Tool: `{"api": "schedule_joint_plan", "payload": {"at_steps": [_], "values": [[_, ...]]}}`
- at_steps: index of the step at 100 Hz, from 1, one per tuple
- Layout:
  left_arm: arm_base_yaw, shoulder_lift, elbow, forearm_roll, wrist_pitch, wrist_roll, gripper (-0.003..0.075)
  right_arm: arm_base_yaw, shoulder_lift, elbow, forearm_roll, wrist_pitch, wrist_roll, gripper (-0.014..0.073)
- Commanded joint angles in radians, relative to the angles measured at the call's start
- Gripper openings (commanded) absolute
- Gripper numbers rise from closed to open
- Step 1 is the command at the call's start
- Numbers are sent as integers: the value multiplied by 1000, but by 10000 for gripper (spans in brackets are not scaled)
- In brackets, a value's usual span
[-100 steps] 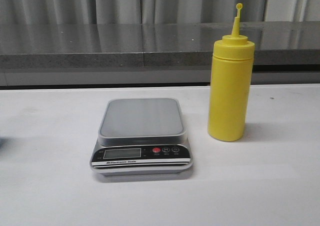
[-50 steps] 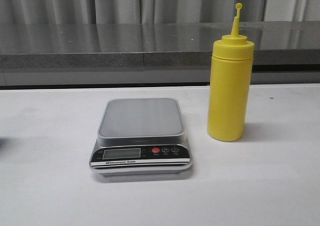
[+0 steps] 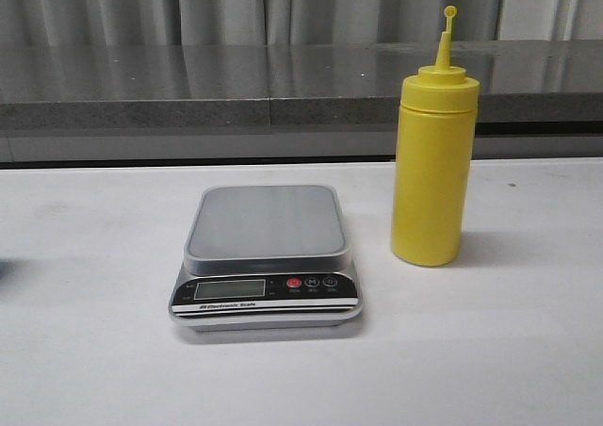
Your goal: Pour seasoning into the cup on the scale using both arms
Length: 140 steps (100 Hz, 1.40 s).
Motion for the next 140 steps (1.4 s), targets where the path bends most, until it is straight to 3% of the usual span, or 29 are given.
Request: {"api": "schedule_joint_plan", "payload": {"at_steps": [1, 24, 53, 63, 78, 85, 112, 140], "values": [[2, 112, -100, -24, 22, -11, -18, -5, -16, 1, -10, -74, -3, -67], [2, 344, -233, -27, 201, -11, -18, -5, -16, 1, -10, -74, -3, -67], [2, 536, -268, -28, 187, -11, 1, -5, -16, 1, -10, -74, -3, -67], [2, 578, -268, -28, 187, -11, 141, -5, -16, 1, -10, -74, -3, -67], [2, 619, -268, -28, 183, -71, 485, -5, -16, 1, -10, -74, -3, -67], [7, 637, -268, -22, 173, -91, 555, -5, -16, 1, -10, -74, -3, -67], [80, 758, -268, -24, 127, -108, 533, -5, -16, 1, -10, -74, -3, -67], [87, 888, -325, -34, 96, -108, 533, -5, -16, 1, -10, -74, -3, -67]]}}
